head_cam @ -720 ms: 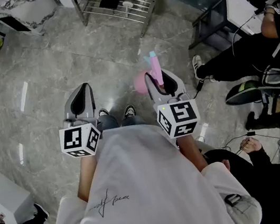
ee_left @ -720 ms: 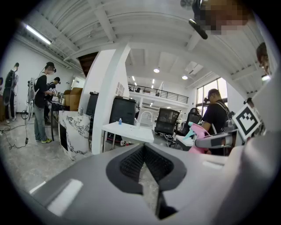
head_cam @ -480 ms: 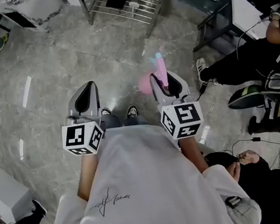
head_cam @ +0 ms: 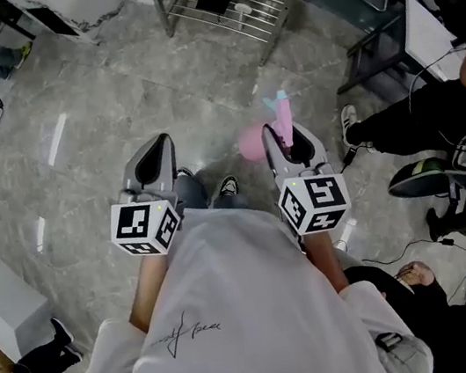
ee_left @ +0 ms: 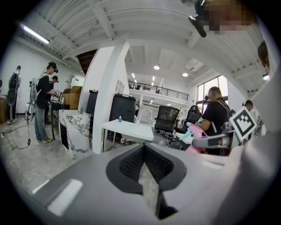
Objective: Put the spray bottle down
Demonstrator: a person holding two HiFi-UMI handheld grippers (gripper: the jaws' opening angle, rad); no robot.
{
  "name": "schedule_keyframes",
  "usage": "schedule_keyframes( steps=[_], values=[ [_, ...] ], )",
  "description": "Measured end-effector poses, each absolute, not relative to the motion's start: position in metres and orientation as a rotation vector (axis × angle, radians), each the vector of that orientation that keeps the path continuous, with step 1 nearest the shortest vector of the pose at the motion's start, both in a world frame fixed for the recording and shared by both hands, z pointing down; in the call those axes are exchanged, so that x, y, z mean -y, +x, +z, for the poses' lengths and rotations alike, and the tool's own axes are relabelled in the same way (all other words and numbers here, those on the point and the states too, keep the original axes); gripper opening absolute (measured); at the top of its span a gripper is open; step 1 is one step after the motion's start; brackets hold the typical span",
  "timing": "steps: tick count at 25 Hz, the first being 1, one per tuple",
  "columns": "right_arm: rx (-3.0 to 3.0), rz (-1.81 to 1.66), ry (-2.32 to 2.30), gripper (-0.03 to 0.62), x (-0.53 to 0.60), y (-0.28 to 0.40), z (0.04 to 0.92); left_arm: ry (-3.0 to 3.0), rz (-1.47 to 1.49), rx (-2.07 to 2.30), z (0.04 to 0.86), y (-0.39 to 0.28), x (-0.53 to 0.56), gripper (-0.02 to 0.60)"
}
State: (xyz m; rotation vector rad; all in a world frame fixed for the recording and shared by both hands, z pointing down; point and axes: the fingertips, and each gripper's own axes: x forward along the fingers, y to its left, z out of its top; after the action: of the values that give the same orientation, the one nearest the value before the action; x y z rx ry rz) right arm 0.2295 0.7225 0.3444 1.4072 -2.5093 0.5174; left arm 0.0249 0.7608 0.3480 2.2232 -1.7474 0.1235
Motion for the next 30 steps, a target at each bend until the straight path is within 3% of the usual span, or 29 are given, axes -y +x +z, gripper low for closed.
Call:
schedule_keyframes(
  steps=[14, 30],
  values=[
    [2.524, 0.531, 1.363, 0.134, -0.674, 0.211, 0.346, 2.241, 0.062, 1.763, 0.334, 0.017, -0.701, 0.054],
    [2.532, 0.495, 1.301, 0.133, -0.571, 0.13, 0.331, 2.278, -0.013, 1.751, 0.309, -0.052, -0.588, 0.054]
  ],
)
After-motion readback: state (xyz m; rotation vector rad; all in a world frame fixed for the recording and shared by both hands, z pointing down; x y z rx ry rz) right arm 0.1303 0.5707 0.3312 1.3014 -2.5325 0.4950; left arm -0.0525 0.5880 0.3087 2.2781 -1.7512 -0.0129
